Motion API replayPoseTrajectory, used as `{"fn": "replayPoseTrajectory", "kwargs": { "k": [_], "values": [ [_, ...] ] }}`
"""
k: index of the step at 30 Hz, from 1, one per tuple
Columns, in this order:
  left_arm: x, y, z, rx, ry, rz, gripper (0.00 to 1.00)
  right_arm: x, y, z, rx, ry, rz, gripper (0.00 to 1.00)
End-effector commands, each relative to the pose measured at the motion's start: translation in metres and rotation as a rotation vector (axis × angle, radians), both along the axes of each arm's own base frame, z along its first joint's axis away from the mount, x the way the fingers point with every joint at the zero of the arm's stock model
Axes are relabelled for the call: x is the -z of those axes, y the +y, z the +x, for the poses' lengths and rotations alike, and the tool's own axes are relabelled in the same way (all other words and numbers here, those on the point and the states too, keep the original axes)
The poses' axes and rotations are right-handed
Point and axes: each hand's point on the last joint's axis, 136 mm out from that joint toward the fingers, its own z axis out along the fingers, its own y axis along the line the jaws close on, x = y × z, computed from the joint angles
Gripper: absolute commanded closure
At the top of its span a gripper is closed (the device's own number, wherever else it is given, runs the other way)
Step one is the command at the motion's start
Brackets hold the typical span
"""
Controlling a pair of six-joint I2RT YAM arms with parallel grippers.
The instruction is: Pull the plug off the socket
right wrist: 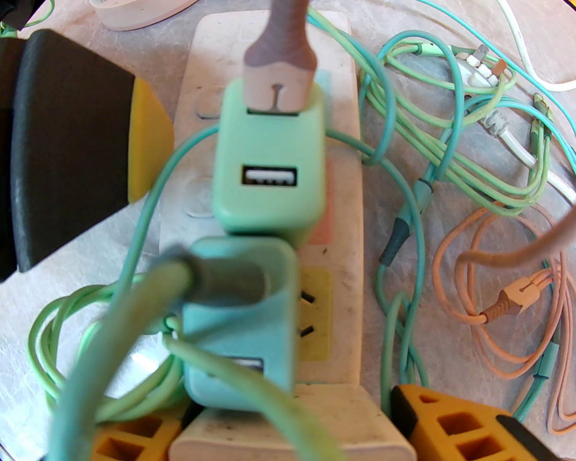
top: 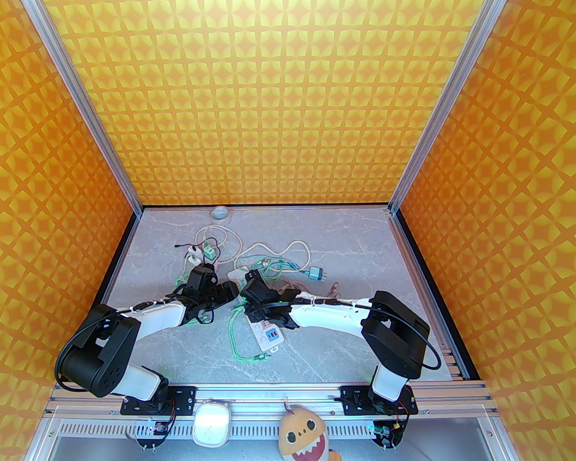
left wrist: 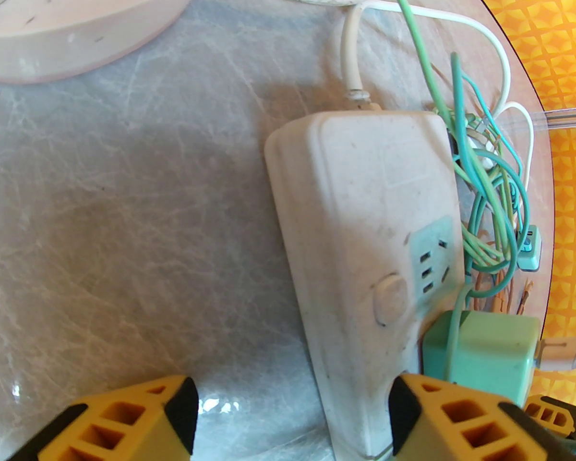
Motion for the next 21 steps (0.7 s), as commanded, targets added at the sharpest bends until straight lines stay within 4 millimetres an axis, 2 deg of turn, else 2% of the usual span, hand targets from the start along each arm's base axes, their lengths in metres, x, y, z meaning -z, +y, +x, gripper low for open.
{"fn": "replayPoseTrajectory", "kwargs": {
  "k": [1,10,21],
  "values": [
    [0.006,-0.008,-0.004,0.046,0.019,-0.001,0.35,-0.003,-0.001,0.005,0.006,-0.003,-0.007,0.38],
    [0.022,-0.01,-0.013,0.054,0.069,0.014,0.4,-0.001,-0.003,0.006,0.005,-0.002,-0.029,0.42],
    [0.018,-0.014,-0.012,0.059,0.065,0.012,0.41,-0.012,0.0,0.003,-0.013,-0.047,-0.082,0.45]
  ]
}}
